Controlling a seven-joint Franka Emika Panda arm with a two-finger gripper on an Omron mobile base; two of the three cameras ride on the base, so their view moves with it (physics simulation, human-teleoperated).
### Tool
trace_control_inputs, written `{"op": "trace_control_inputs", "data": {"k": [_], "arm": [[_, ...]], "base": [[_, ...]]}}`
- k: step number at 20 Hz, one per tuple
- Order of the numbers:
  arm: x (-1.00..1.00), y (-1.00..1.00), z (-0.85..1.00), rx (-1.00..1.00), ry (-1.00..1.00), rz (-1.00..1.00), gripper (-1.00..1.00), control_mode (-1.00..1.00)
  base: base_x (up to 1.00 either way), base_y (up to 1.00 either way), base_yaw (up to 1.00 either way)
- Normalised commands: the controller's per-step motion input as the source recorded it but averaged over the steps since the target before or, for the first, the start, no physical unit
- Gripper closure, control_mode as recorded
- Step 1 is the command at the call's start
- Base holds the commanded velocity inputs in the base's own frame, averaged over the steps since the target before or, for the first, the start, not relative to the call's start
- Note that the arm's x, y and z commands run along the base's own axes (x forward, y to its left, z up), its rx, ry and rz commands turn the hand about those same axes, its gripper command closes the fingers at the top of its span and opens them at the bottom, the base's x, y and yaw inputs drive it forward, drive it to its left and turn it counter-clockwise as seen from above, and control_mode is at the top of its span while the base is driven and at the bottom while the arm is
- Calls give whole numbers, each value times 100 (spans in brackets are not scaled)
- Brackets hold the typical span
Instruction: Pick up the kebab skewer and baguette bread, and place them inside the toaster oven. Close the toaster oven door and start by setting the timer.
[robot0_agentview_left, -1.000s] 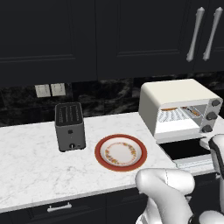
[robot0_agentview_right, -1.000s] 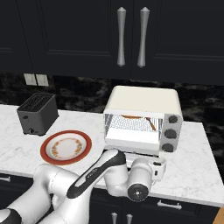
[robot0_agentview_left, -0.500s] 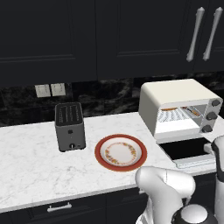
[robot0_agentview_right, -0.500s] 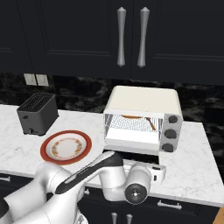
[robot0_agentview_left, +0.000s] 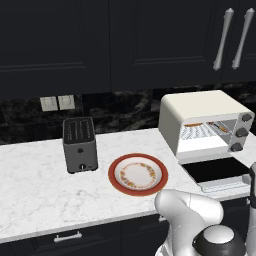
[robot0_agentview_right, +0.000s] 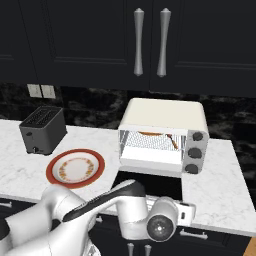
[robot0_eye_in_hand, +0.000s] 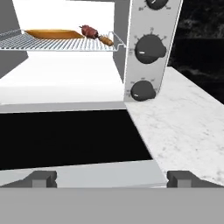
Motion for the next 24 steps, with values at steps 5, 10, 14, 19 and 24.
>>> {"op": "trace_control_inputs", "data": {"k": [5, 10, 14, 19, 24], "arm": [[-16, -35, -24, 0, 0, 1, -100, -100], [-12, -24, -24, 0, 1, 0, -100, -100], [-7, 0, -21, 0, 5, 0, -100, -100], [-2, 0, -11, 0, 9, 0, -100, -100], [3, 6, 0, 0, 9, 0, -100, -100]], "base": [[0, 0, 0], [0, 0, 0], [0, 0, 0], [0, 0, 0], [0, 0, 0]]}}
